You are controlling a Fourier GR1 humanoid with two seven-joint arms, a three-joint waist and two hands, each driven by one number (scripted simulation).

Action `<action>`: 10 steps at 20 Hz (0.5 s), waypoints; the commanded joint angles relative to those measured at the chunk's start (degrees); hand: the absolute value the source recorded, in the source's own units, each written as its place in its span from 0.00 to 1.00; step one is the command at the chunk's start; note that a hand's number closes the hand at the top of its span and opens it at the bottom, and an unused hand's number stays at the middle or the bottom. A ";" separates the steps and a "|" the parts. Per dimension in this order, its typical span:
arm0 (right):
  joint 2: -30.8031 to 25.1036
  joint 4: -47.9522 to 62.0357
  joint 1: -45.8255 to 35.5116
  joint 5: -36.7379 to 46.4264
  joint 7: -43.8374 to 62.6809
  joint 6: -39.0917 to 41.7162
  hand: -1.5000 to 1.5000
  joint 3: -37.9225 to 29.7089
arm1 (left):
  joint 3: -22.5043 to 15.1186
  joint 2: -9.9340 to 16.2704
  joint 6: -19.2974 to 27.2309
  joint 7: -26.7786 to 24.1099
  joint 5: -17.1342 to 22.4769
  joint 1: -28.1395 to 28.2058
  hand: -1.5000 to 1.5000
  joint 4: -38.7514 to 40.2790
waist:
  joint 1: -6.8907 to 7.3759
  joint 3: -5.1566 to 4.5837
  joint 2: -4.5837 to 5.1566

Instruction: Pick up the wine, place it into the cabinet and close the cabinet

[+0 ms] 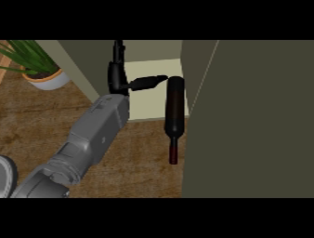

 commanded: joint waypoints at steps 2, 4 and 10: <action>-0.26 -0.92 -1.80 -0.53 1.53 -0.77 0.00 -0.31 | 0.20 0.43 -4.04 -1.05 -0.43 2.14 0.00 0.97 | 0.73 -0.23 0.21; 0.15 -2.03 -0.97 -1.66 2.82 -0.99 0.00 0.61 | -0.45 0.05 -4.19 -2.16 -1.01 3.67 0.00 1.59 | 0.73 -0.22 0.09; -0.87 -2.22 1.52 -3.84 1.36 0.84 0.00 -1.76 | -0.75 0.05 -7.09 -2.27 -0.40 3.67 0.00 0.23 | 1.23 -0.17 -0.43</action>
